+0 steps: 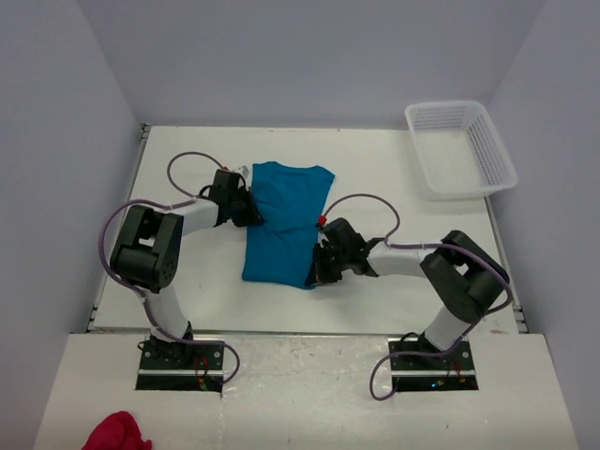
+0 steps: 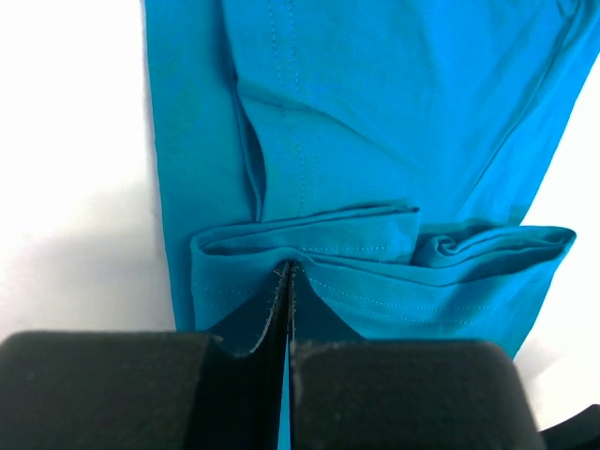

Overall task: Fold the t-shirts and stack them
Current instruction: Fold the folded rectangular tshirt in 1/3 of the way

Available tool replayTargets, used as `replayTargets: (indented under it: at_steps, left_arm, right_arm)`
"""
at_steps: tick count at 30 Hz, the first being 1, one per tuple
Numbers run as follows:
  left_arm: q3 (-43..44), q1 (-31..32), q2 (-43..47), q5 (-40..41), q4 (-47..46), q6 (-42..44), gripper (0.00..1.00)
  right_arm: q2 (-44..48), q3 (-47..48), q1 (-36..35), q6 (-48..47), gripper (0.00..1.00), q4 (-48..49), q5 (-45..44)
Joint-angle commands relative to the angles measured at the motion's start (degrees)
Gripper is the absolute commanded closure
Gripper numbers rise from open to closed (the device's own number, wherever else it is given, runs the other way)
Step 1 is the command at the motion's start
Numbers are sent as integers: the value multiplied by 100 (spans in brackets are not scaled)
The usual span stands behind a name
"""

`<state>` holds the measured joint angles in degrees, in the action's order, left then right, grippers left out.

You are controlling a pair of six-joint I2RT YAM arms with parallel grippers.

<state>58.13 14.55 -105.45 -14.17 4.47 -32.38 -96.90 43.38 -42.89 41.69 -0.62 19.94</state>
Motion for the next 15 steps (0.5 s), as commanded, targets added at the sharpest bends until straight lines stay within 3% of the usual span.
replayTargets:
  at_steps: [1,12,15]
  left_arm:
    - [-494,206,129,644,370,-5,100]
    - [-1733,786,1474,960,432,-479,100]
    - [-2015,962,1869,1074,493,-594,100]
  right_arm:
    - [4,-733,-350,269,100,-914,-667]
    - [1111,-2078,-1326,1525,100,-457,-1247]
    - [1428,-2315,-1869,2000,100,-483,-1466]
